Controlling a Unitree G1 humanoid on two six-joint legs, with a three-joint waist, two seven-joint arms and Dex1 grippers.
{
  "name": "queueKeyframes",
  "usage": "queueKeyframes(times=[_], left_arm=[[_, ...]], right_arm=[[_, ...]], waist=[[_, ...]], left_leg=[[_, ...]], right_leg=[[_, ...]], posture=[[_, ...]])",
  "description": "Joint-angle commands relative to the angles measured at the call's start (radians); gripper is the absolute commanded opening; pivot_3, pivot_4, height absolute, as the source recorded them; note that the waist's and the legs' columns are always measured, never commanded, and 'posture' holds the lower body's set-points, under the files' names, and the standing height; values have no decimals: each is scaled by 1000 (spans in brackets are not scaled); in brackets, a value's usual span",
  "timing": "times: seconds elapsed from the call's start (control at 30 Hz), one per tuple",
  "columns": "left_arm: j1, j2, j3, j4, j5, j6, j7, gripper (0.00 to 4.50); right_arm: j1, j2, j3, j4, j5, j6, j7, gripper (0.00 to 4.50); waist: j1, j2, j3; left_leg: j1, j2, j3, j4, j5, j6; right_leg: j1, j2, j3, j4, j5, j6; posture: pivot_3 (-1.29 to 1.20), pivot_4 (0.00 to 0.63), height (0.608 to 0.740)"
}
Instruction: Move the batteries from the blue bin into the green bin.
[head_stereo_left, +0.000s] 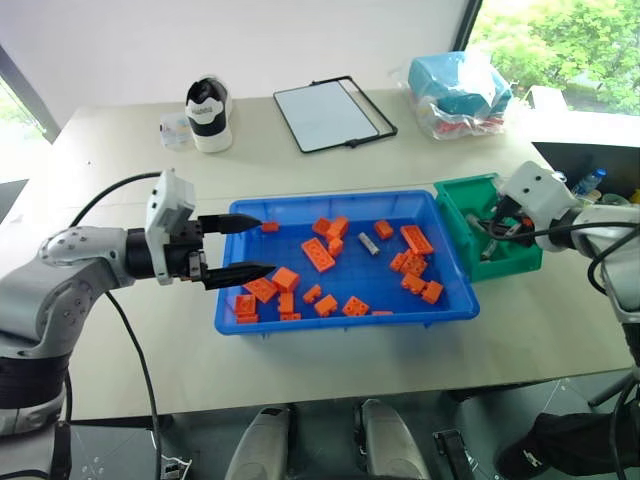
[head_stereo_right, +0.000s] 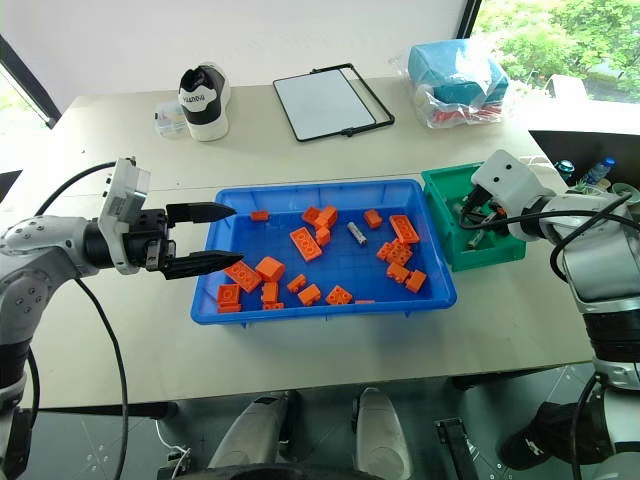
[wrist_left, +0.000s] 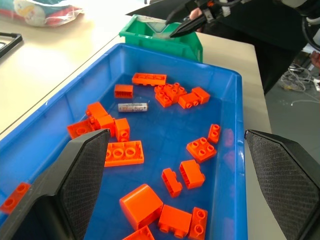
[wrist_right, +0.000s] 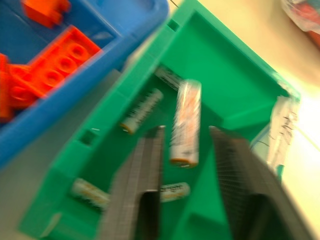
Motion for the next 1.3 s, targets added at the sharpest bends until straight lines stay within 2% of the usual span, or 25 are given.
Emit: queueKeyframes(times=[0.03,0.13,0.2,0.3,0.5,0.77,1.1,1.23,1.3], left_arm=[[-12,4,10,-6,2,-15,-5,4500],[-9,4,12,-5,3,-17,-2,4500],[4,3,21,-17,-1,-16,6,4500],[14,0,27,-29,-4,-14,20,4500],[26,3,37,-43,-9,-15,36,4500],[26,3,39,-46,-14,-11,45,4500],[9,-2,31,-41,-16,-11,49,4500],[2,-5,28,-37,-13,-15,49,4500],[4,-4,28,-34,-12,-16,46,4500]], right_arm=[[-72,20,-19,-31,20,-32,5,2903],[-142,62,-13,-46,60,10,22,2903],[-200,179,-21,-102,123,166,-34,2903],[-174,339,-34,-224,186,388,-130,2903],[-71,537,-26,-344,205,594,-292,2903],[-30,633,-13,-302,204,601,-403,2903],[-33,681,34,-159,199,479,-436,2903],[-28,689,57,-84,185,408,-441,1683],[-26,685,53,-108,193,419,-439,575]], waist=[[-2,0,0],[-1,0,0],[-3,0,0],[-1,-1,-1],[14,-1,-1],[-2,-1,0],[-2,-1,0],[-3,-1,-1],[-3,-1,-1]], left_leg=[[0,0,0,0,0,0],[0,0,0,0,0,0],[0,0,-1,0,0,0],[0,1,-3,-1,0,0],[-2,-2,-6,-1,0,0],[-1,-1,-4,1,0,0],[0,-1,-4,0,0,0],[0,-1,-4,0,0,0],[0,-1,-4,0,0,0]], right_leg=[[0,0,0,0,0,0],[0,0,0,0,0,0],[0,0,0,0,0,0],[0,0,0,1,0,0],[-1,0,-1,1,0,0],[-1,0,-1,1,0,0],[-1,1,-1,2,0,0],[0,1,-1,2,1,1],[0,1,-1,2,1,1]], posture=[[0,150,731],[0,150,731],[0,150,731],[0,150,731],[0,150,731],[0,150,731],[0,150,731],[0,150,731],[0,150,731]])
